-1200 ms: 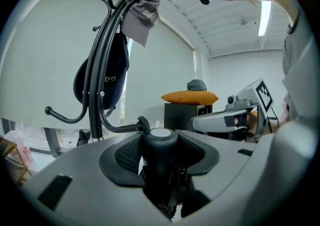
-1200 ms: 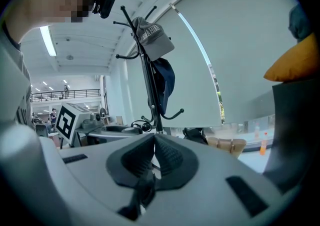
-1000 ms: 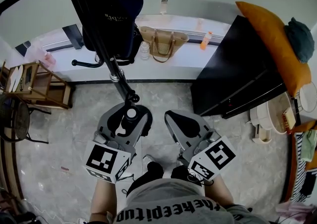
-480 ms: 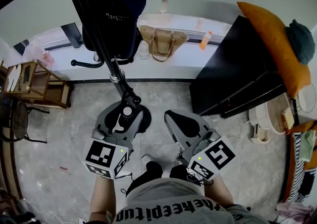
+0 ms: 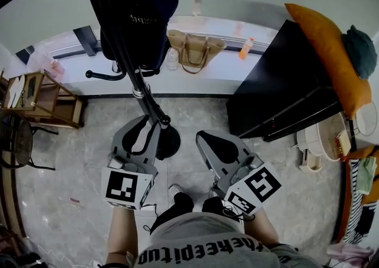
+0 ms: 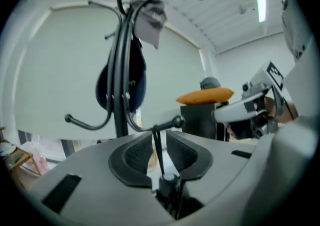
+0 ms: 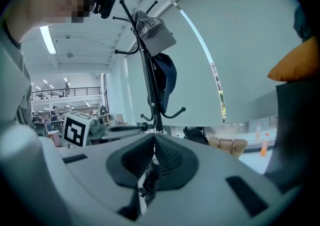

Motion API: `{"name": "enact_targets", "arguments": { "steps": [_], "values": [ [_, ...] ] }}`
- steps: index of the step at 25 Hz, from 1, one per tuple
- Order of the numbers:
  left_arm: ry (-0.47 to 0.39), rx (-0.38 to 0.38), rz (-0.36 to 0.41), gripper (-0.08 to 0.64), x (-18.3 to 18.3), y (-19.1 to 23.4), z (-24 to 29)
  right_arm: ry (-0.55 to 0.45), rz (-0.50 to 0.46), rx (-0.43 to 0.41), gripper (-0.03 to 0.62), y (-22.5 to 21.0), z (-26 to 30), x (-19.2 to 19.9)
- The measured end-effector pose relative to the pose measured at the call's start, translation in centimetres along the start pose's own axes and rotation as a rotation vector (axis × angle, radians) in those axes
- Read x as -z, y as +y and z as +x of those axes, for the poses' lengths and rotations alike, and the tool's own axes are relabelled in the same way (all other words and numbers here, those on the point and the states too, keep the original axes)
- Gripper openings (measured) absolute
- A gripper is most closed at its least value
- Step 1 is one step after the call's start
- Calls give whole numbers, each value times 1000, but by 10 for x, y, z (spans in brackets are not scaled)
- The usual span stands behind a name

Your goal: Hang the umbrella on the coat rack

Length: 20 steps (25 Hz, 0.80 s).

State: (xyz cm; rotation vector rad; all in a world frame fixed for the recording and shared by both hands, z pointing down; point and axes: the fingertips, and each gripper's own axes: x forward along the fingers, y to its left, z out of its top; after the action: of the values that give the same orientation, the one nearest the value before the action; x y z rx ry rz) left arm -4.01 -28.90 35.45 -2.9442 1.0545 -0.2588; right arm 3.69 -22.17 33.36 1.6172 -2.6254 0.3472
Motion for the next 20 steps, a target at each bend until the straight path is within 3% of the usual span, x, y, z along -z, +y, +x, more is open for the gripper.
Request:
{"name": "enact_targets", "arguments": {
  "steps": [2, 16, 20],
  "values": [
    [-51, -22, 1, 92, -13, 9, -4, -2, -2, -3, 12, 1, 1, 0],
    [2, -53, -10, 25, -11, 7, -26, -3, -13, -49, 12, 12, 0, -1],
    [-29, -67, -21, 18, -17, 1, -34, -5, -18, -74, 12, 15, -3, -3]
  ]
}}
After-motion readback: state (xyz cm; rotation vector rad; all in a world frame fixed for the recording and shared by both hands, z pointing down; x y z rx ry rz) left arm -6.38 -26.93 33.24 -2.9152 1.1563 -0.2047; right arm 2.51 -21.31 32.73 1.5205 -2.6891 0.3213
